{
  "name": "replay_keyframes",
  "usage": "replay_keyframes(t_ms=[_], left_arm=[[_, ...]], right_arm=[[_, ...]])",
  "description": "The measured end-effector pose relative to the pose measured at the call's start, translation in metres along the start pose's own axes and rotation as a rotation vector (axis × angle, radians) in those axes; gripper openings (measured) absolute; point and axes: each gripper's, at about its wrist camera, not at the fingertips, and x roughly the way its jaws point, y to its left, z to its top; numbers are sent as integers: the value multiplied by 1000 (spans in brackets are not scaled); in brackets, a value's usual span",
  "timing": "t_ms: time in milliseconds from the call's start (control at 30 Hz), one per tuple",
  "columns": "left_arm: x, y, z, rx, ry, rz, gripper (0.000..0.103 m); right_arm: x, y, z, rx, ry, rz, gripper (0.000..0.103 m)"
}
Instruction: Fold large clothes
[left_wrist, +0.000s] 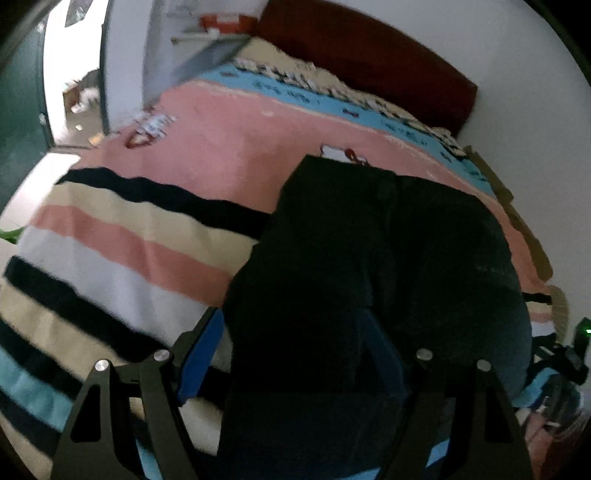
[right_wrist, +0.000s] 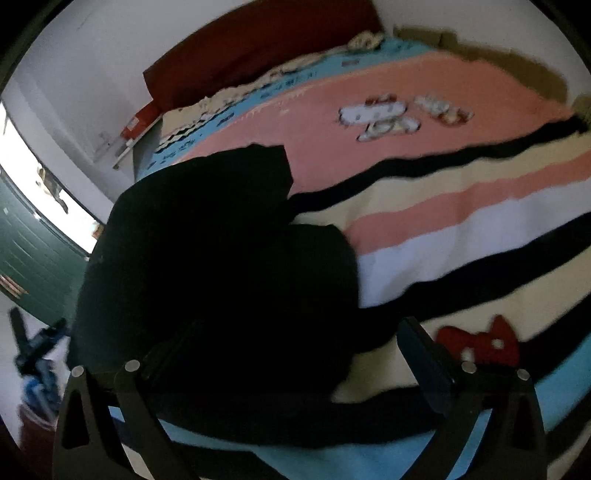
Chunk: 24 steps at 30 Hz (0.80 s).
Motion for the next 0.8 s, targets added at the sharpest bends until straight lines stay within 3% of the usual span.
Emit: replay_keyframes(t_ms=[167,367,567,700,800], left_arm=[[46,14,21,-21,139,-48,76],[90,41,27,-113,227,-203,87],[104,62,17,-175,217,-415,87],[114,78,16,-270,207,-479,88],[119,55,15,-176,251,-465,97]], right_arm=[[49,-14,9,69,139,51,102],[95,-26,9,194,226,253,102],[113,7,23,109,257,365,102],[119,14,24,68,287,384,102],[128,18,23,50,310,367,102]])
